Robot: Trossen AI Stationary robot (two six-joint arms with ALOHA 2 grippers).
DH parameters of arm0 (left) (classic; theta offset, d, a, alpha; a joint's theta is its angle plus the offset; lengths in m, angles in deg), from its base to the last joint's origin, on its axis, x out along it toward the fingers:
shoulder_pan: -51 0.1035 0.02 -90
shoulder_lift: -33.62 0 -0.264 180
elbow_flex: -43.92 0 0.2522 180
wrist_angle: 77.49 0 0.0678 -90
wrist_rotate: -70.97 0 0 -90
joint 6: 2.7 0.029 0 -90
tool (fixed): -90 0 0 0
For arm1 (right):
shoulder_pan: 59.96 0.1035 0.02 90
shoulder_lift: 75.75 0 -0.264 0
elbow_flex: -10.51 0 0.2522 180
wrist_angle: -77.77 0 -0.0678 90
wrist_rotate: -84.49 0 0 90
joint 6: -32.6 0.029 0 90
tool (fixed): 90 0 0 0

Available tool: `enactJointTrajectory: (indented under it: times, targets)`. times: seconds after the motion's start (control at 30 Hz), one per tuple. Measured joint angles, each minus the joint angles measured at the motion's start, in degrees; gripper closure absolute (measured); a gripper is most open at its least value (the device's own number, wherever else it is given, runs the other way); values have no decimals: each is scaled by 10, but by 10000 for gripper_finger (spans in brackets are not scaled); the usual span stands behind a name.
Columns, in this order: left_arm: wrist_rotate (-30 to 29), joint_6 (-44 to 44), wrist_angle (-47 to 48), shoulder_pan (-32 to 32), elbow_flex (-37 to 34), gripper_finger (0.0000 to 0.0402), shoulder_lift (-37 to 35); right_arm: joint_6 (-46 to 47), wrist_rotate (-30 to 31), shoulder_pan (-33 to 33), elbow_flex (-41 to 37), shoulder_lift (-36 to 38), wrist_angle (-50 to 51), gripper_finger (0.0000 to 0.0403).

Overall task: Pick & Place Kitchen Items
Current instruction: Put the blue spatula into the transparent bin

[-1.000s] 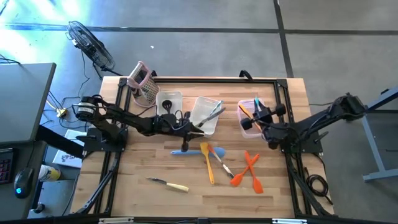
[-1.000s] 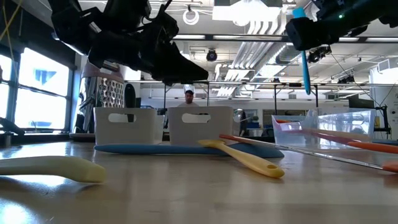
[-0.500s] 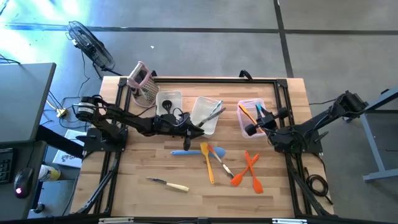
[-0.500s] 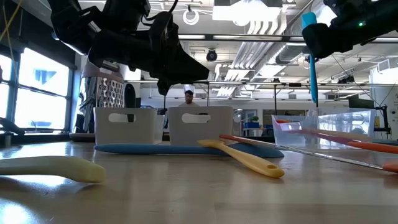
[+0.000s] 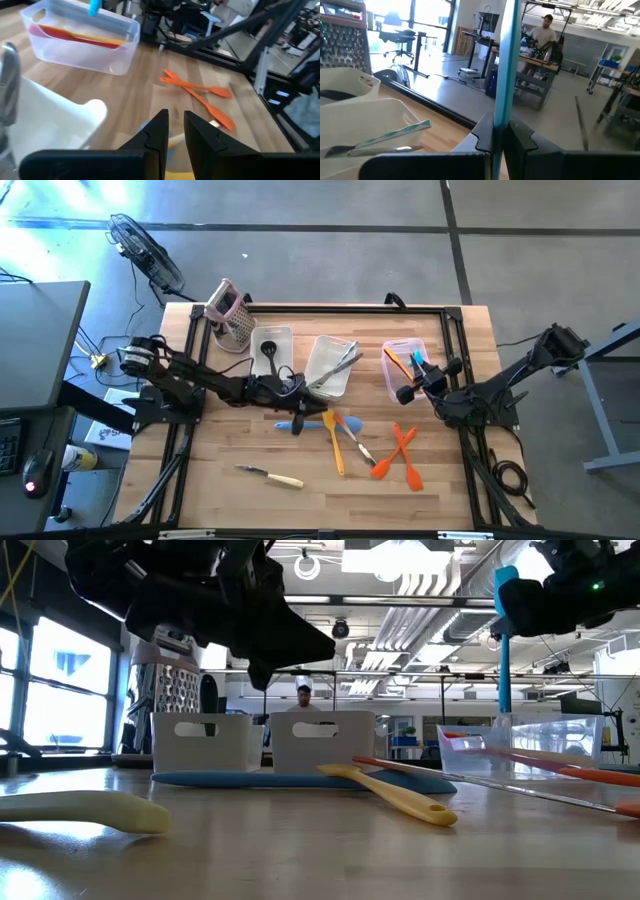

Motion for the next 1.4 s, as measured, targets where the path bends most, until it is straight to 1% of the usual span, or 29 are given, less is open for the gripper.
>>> enactJointTrajectory:
  times: [0.13, 0.4, 0.63, 0.9, 1.0, 1.1, 1.2, 1.3, 1.4]
  targets:
    - [0, 0, 4, -14, 0, 345, 0, 25, 0, 8, 0, 0, 0, 394]
    - [0, 0, 30, -39, 0, 345, 0, 43, 0, 43, 0, 0, -9, 394]
    - [-1, -6, 28, -63, 0, 345, 0, 47, 0, 100, 0, 0, -40, 394]
    - [-38, -35, 28, -79, 0, 345, 0, 45, 0, 154, 0, -3, -48, 394]
    - [-40, -50, 28, -79, 0, 345, 0, 36, 0, 165, 0, -3, -50, 394]
    - [-57, -54, 28, -79, 0, 345, 0, 16, -1, 164, 0, -2, -59, 394]
    - [-75, -54, 26, -79, 0, 345, 0, -12, 0, 145, 0, 1, -94, 394]
    - [-89, -48, 21, -78, 0, 345, 0, -97, 1, 130, 0, 5, -170, 394]
    - [-90, -38, 12, -78, 0, 345, 0, -211, 1, 119, 3, 9, -276, 394]
